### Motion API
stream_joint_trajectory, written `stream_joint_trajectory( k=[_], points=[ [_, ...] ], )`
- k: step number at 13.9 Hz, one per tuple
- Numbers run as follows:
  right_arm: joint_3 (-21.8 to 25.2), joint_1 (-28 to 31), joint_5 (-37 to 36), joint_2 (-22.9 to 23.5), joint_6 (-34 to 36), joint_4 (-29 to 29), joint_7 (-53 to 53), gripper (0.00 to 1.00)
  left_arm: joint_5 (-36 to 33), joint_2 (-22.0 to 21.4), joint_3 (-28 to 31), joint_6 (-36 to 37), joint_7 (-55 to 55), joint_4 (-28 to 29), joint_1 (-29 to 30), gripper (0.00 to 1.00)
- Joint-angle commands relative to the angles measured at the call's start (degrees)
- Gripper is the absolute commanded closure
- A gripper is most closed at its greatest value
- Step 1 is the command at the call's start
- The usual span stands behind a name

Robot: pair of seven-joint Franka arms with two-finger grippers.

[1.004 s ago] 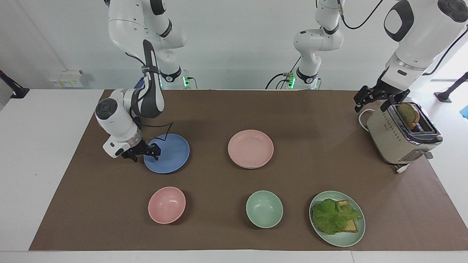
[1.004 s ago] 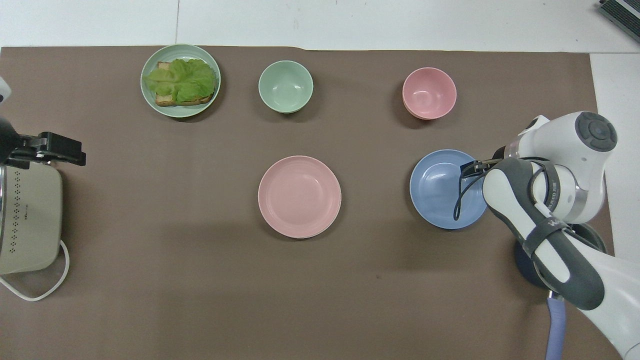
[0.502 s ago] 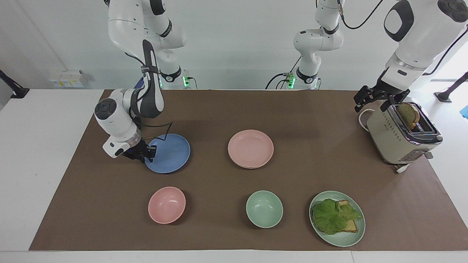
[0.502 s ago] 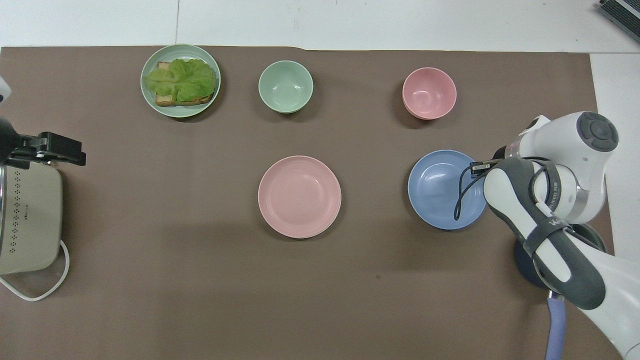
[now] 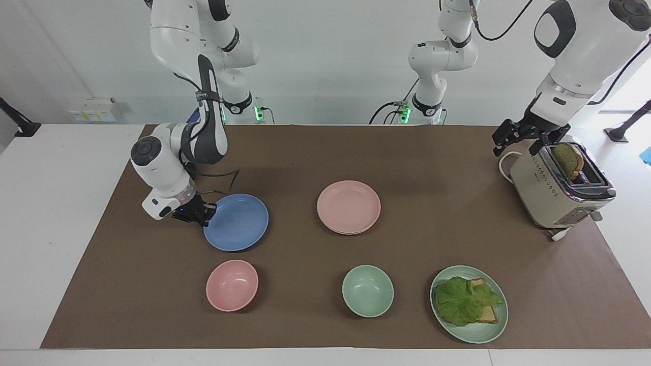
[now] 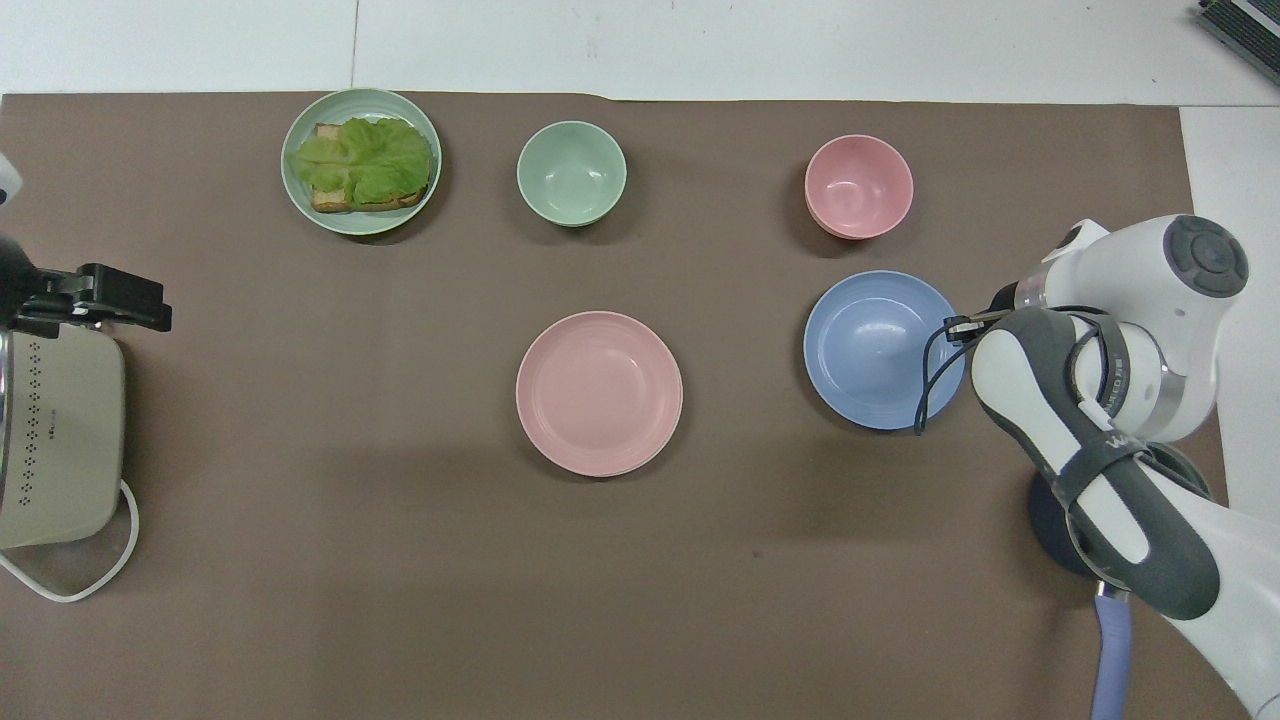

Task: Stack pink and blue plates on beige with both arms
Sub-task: 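Grasp the light blue plate rim with the right gripper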

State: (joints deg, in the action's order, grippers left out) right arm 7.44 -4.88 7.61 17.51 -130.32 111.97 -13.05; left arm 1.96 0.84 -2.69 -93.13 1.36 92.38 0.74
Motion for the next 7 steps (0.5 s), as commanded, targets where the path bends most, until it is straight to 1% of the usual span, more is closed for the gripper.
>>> stream_joint_trajectory(
  k=[1,2,4,7],
  points=[
    [-0.41,0.57,1.18,-2.99,2.78,-1.66,-1.98,1.0,-0.82,-0.05,-0.21,0.85,-0.31,-0.53,0.22,0.0],
    [-0.41,0.57,1.18,-4.57,3.57,-1.66,-1.89,1.0,-0.82,-0.05,-0.21,0.85,-0.31,-0.53,0.22,0.0],
    [-0.41,0.57,1.27,-6.95,7.52,-2.8,-1.8,1.0,-0.82,-0.05,-0.21,0.85,-0.31,-0.53,0.22,0.0],
    [-0.41,0.22,1.27,-8.98,14.11,-5.7,-1.28,1.0,-0.82,-0.05,-0.21,0.85,-0.31,-0.53,0.22,0.0]
  ],
)
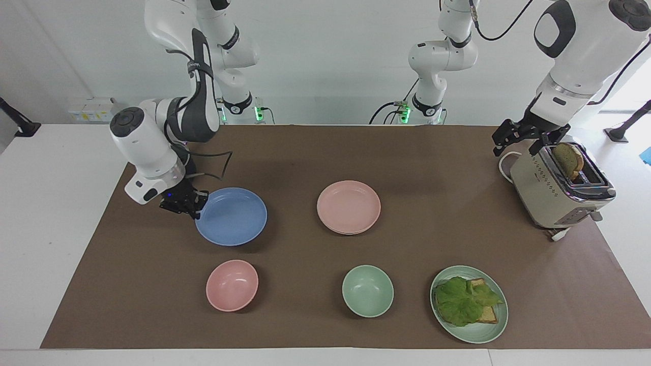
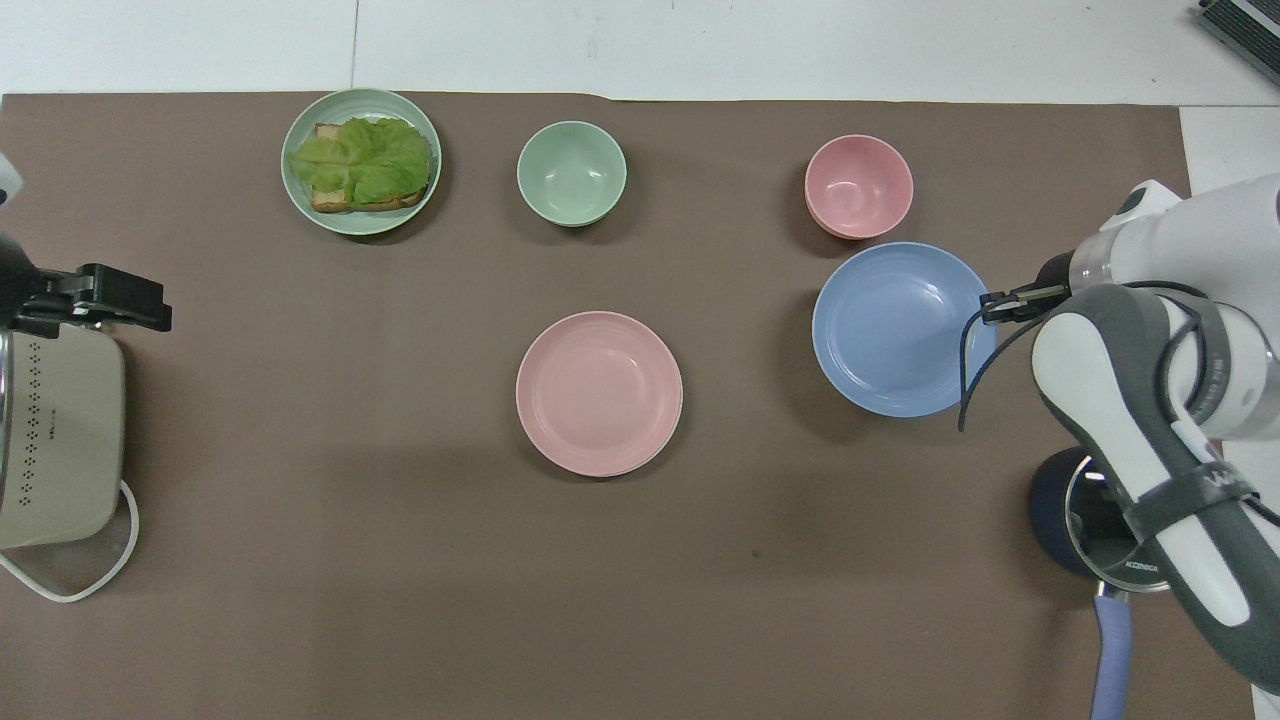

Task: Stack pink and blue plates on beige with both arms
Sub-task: 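Lift and carry the blue plate over the pink plate with the right gripper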

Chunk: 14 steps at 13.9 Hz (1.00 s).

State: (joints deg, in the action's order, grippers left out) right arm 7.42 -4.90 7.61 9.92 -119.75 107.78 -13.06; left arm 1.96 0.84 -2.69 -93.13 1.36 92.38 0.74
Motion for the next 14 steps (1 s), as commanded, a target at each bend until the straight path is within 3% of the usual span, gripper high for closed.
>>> stream_joint_trajectory(
  k=[1,8,14],
  points=[
    [-0.39,-0.19,1.27,-1.57,4.78,-2.12,-0.22,1.0,-0.82,-0.05,-0.21,0.85,-0.31,-0.53,0.22,0.0],
    [-4.08,-9.41,1.27,-1.57,3.65,-2.57,19.98,1.0,-0.82,-0.05,-0.21,0.85,-0.31,-0.53,0.22,0.0],
    [-4.17,-19.35,4.58,1.5,-3.55,-2.57,31.52,1.0,-0.82,-0.05,-0.21,0.85,-0.31,-0.53,0.22,0.0]
  ],
)
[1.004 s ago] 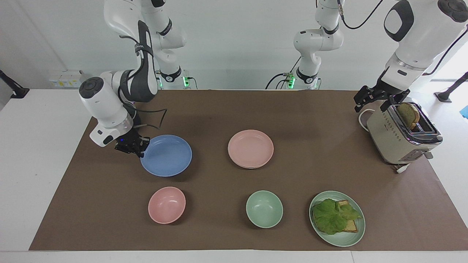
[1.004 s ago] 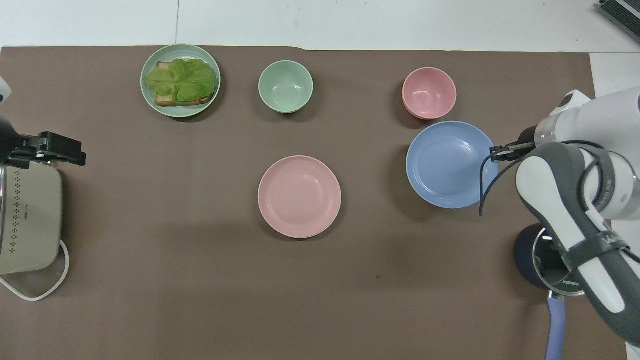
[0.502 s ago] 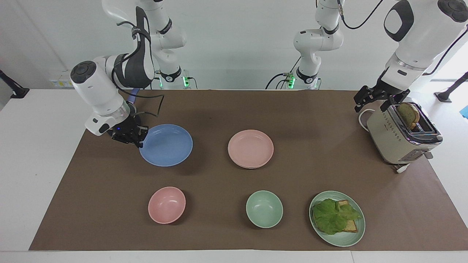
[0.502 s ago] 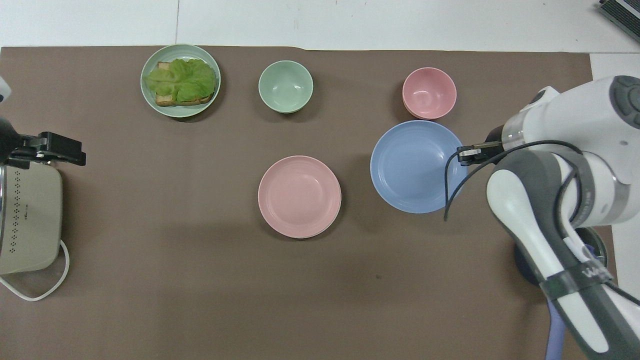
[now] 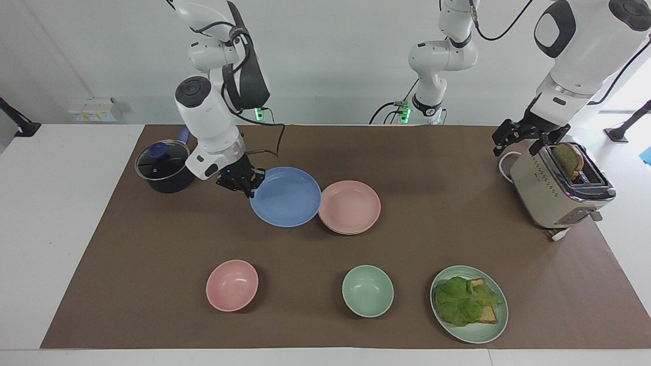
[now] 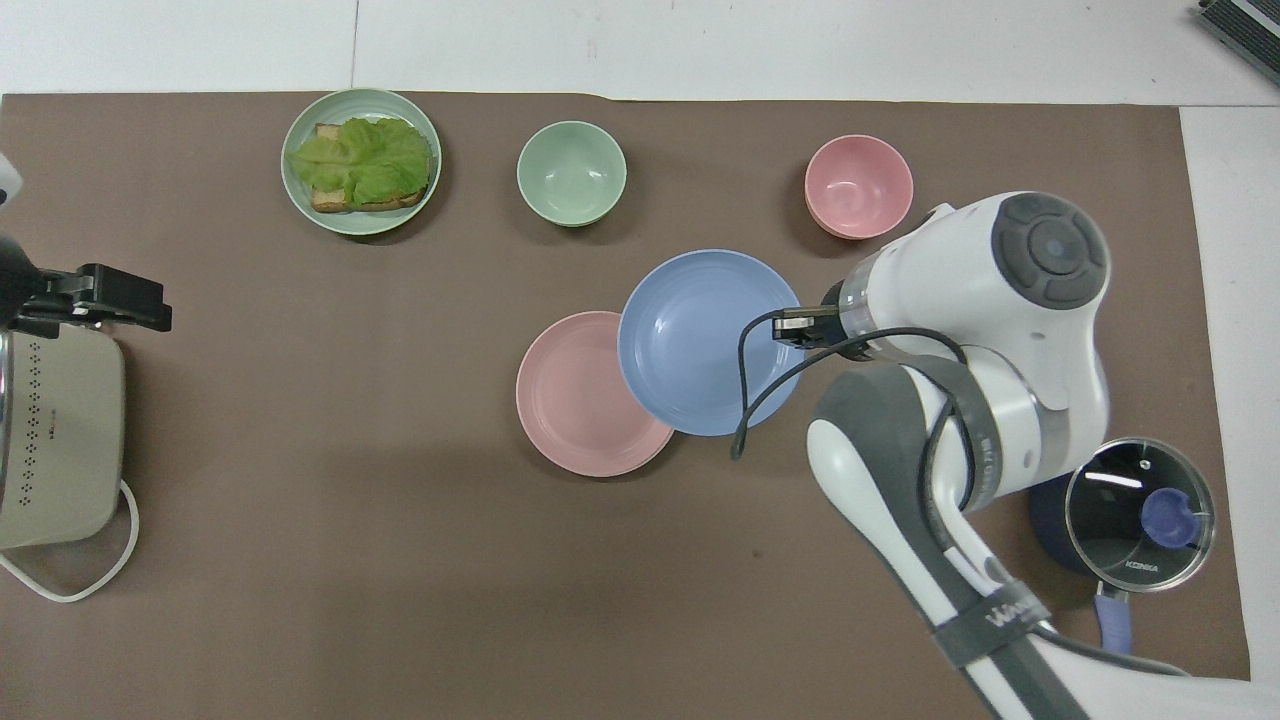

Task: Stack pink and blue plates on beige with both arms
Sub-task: 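Lift and carry the blue plate over the pink plate with the right gripper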

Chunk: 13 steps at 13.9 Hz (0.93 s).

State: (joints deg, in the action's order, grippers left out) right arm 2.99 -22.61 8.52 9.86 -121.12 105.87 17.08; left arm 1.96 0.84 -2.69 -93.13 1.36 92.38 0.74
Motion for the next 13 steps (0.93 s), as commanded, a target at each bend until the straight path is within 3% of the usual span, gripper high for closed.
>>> stream_joint_trajectory(
  k=[1,13],
  points=[
    [0.27,-2.52,5.78,2.09,-3.06,-0.66,1.38,1.0,-0.82,-0.05,-0.21,0.85,-0.31,-0.53,0.22,0.0],
    [-0.08,-8.15,6.51,8.51,-9.39,0.66,0.94,1.0,-0.82,-0.05,-0.21,0.85,-0.22,-0.53,0.22,0.0]
  ],
)
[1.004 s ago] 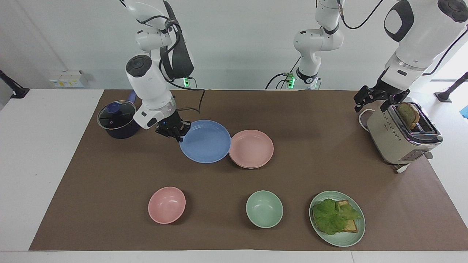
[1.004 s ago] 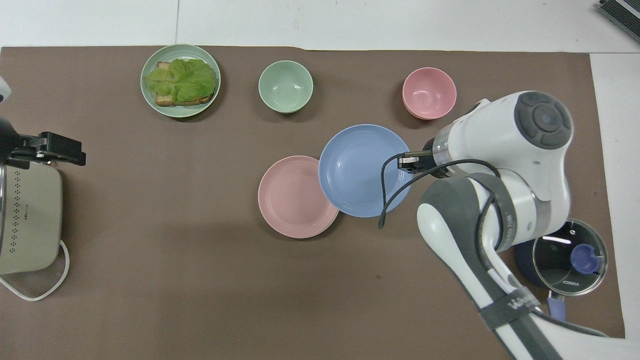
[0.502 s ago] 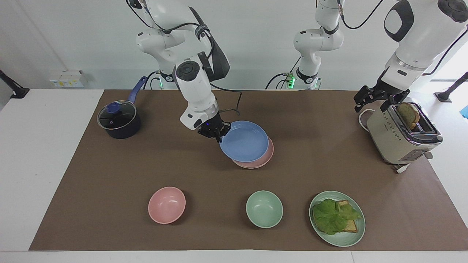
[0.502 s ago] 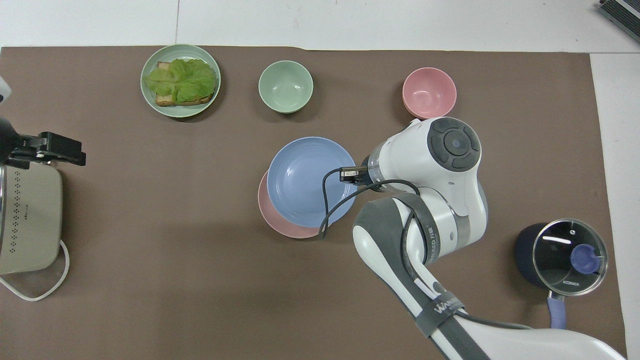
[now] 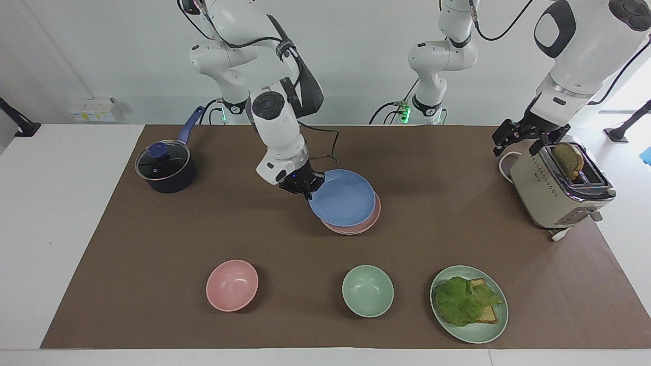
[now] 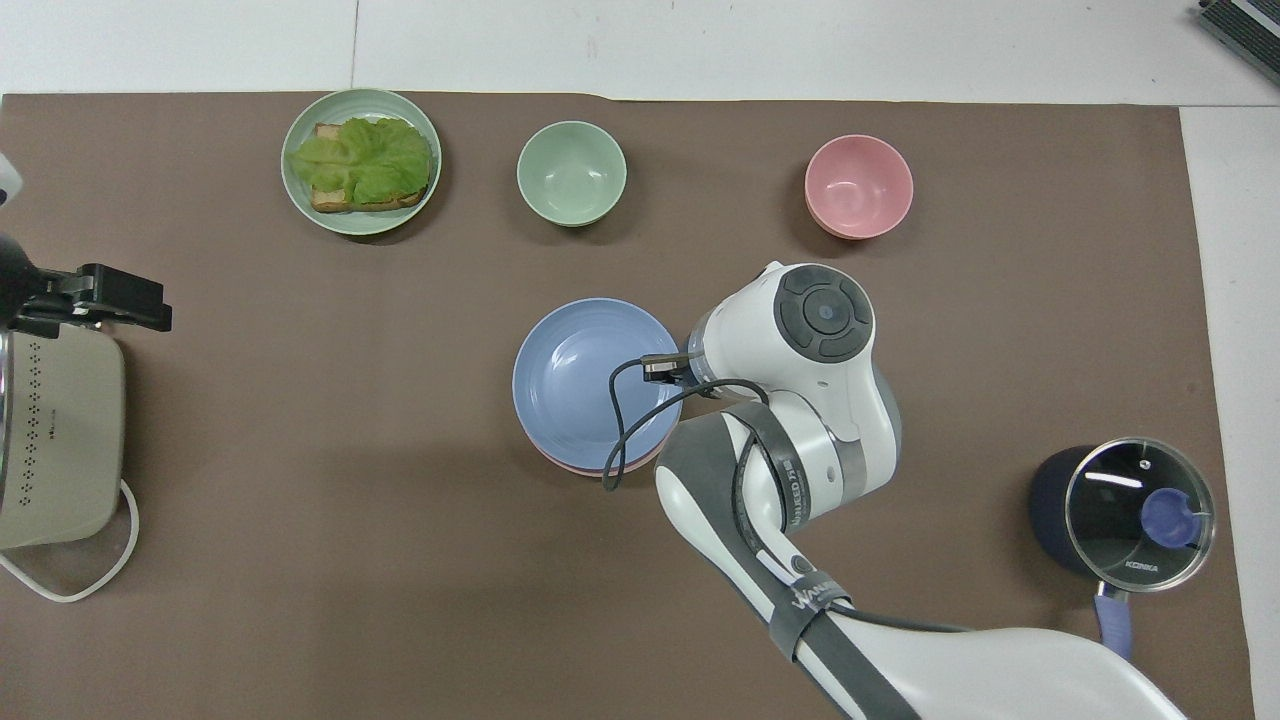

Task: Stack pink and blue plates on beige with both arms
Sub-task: 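Lower the blue plate onto the pink plate and open the right gripper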

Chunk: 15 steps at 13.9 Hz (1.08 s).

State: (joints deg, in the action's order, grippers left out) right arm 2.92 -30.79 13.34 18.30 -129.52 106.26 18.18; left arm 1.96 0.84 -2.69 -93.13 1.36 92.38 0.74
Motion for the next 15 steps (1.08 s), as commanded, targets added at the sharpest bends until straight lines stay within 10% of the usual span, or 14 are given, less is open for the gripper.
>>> stream_joint_trajectory(
  k=[1,11,15],
  points=[
    [-0.02,0.03,1.69,0.59,-1.08,0.35,-0.25,1.0,-0.82,-0.05,-0.21,0.85,-0.31,-0.53,0.22,0.0],
    [-0.02,-0.41,1.52,2.35,-5.57,1.84,-1.31,1.0,-0.82,-0.05,-0.21,0.85,-0.31,-0.53,0.22,0.0],
    [0.07,-0.41,1.52,2.09,-5.04,0.88,-1.04,0.55,-0.91,-0.05,-0.21,0.85,-0.31,-0.53,0.22,0.0]
  ],
)
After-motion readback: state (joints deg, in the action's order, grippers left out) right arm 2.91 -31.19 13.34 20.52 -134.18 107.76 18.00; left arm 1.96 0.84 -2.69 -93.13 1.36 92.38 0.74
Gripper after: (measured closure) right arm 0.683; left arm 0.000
